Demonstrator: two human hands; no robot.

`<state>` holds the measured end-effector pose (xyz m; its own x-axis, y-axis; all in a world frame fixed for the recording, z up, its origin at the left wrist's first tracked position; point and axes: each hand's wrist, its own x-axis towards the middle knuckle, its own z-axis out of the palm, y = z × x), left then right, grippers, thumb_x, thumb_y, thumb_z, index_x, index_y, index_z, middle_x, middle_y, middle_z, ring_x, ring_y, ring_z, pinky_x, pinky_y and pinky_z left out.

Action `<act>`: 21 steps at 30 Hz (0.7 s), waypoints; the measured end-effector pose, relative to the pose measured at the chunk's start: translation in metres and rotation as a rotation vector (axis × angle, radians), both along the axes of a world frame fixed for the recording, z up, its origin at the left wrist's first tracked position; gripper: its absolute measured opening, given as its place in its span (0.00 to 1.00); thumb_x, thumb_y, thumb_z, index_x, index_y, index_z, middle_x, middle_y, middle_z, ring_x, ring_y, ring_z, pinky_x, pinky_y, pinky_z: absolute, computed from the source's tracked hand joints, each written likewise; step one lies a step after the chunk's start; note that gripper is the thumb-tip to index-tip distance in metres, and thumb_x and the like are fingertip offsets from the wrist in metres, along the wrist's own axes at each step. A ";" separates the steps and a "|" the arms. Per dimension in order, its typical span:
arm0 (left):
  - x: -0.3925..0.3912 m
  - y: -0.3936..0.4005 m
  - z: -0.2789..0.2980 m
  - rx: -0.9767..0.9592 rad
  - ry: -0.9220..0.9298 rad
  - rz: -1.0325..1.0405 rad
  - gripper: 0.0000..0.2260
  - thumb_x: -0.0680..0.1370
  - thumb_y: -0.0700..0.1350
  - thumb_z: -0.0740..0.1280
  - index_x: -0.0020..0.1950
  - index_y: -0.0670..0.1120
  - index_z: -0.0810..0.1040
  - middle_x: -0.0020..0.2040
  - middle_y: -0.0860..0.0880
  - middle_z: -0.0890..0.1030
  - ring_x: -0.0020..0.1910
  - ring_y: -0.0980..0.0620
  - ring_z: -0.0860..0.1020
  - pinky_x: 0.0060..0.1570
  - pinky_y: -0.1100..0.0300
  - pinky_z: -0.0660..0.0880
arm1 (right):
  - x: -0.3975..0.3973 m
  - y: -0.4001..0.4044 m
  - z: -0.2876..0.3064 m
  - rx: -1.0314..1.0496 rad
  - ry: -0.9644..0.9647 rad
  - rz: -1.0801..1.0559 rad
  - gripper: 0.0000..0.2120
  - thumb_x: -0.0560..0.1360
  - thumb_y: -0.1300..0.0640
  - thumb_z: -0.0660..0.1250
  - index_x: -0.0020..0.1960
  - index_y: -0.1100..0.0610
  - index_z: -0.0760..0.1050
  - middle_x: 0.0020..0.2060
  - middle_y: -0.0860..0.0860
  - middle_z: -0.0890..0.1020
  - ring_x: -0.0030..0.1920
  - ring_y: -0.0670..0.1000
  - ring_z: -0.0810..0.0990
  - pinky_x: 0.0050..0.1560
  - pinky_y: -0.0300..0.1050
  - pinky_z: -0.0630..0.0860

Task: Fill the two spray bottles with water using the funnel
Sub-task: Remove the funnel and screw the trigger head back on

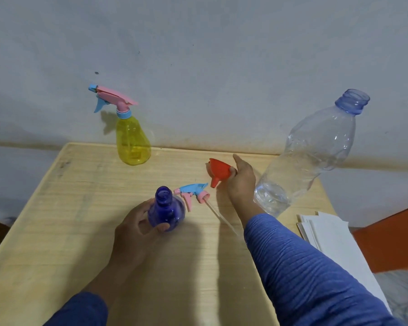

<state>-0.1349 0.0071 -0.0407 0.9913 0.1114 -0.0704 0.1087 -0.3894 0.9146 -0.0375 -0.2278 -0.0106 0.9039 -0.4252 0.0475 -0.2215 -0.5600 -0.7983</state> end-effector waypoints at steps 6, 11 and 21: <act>-0.002 -0.001 0.001 0.002 0.000 0.005 0.28 0.66 0.46 0.77 0.64 0.54 0.73 0.60 0.56 0.75 0.56 0.53 0.77 0.53 0.59 0.72 | -0.032 0.028 -0.002 -0.288 -0.135 0.080 0.20 0.75 0.52 0.65 0.65 0.55 0.71 0.57 0.55 0.74 0.57 0.54 0.72 0.56 0.48 0.72; -0.002 -0.003 0.002 0.018 -0.013 -0.003 0.28 0.66 0.45 0.77 0.64 0.53 0.73 0.61 0.56 0.75 0.55 0.54 0.76 0.49 0.66 0.70 | -0.037 0.044 -0.022 -0.275 0.231 0.262 0.25 0.72 0.45 0.67 0.63 0.58 0.71 0.58 0.55 0.73 0.59 0.54 0.73 0.56 0.46 0.72; -0.003 -0.003 0.007 -0.013 -0.013 -0.015 0.28 0.66 0.48 0.77 0.64 0.55 0.72 0.58 0.60 0.74 0.53 0.58 0.75 0.47 0.71 0.68 | -0.030 0.055 0.028 0.163 0.146 0.101 0.16 0.72 0.55 0.71 0.59 0.59 0.76 0.52 0.53 0.81 0.46 0.48 0.74 0.43 0.35 0.68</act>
